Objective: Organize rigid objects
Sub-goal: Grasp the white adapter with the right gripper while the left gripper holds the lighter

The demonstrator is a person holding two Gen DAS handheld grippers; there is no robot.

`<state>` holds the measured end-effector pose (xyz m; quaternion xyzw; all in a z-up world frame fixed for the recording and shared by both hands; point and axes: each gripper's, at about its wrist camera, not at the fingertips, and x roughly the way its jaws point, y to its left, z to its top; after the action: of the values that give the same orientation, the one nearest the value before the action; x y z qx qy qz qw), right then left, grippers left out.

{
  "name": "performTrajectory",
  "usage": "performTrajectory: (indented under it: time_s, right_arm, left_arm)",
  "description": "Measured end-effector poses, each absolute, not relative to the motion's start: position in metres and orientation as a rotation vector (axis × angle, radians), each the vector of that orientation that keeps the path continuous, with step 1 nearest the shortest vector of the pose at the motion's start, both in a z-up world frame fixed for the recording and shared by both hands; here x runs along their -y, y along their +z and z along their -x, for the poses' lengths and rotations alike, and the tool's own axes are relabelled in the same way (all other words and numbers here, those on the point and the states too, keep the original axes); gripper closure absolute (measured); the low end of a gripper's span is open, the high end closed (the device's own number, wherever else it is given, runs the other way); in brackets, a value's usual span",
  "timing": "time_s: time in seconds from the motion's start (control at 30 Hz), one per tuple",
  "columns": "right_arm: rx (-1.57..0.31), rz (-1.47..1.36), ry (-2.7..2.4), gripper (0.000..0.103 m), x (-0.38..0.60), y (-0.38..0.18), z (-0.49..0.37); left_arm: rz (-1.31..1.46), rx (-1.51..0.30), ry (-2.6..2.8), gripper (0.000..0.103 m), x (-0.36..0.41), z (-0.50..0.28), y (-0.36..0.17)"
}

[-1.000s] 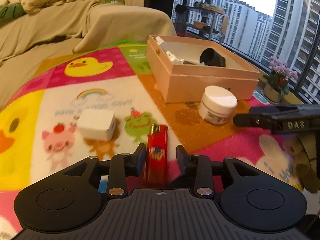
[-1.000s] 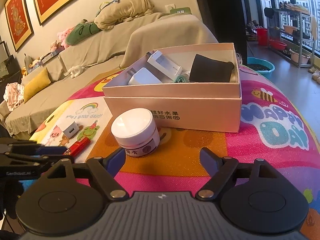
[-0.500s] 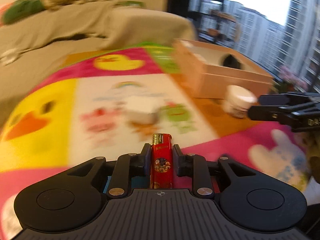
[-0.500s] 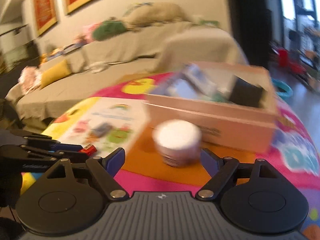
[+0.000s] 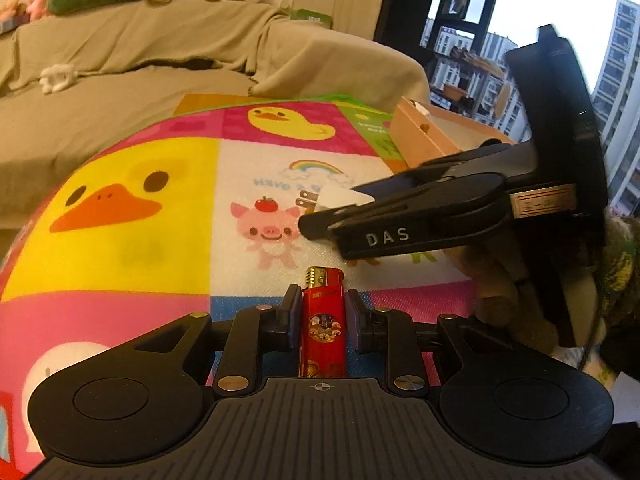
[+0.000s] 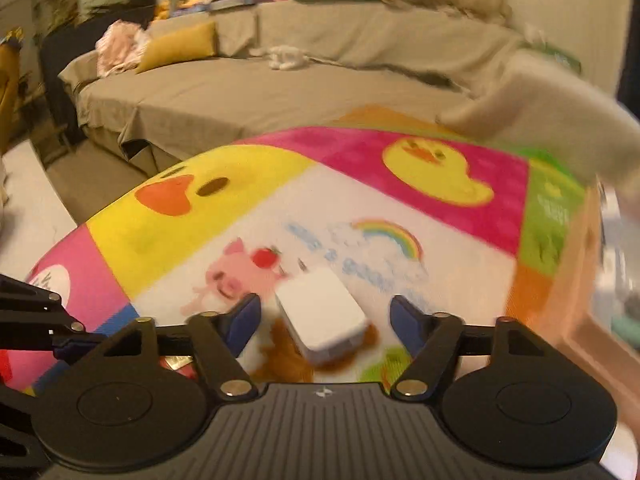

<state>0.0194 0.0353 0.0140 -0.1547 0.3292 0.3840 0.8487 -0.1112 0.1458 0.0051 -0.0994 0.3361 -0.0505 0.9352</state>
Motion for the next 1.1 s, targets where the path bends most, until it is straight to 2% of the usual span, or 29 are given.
performTrajectory:
  time_s: [0.03, 0.07, 0.5, 0.8, 0.9, 1.0, 1.1]
  right_arm:
    - [-0.711, 0.320, 0.826, 0.065, -0.036, 0.017, -0.020]
    - [-0.732, 0.310, 0.843, 0.071, -0.035, 0.020, -0.018]
    - [-0.684, 0.172, 0.746, 0.071, 0.100, 0.047, 0.044]
    - [-0.710, 0.125, 0.487, 0.071, 0.192, 0.025, 0.066]
    - [-0.707, 0.137, 0.452, 0.069, 0.198, 0.017, 0.070]
    - [-0.657, 0.156, 0.476, 0.054, 0.191, 0.023, 0.081]
    - [-0.628, 0.165, 0.606, 0.049, 0.171, 0.034, 0.094]
  left_arm:
    - [0.216, -0.689, -0.104, 0.076, -0.148, 0.110, 0.005]
    - [0.222, -0.690, -0.104, 0.076, -0.148, 0.110, 0.005]
    - [0.104, -0.705, -0.059, 0.076, -0.123, 0.111, 0.008]
    - [0.047, -0.712, -0.205, 0.076, -0.078, 0.109, 0.006]
    - [0.052, -0.718, -0.202, 0.076, -0.071, 0.104, 0.005]
    - [0.058, -0.719, -0.204, 0.076, -0.070, 0.103, 0.005]
    - [0.093, -0.714, -0.213, 0.076, -0.076, 0.103, 0.003]
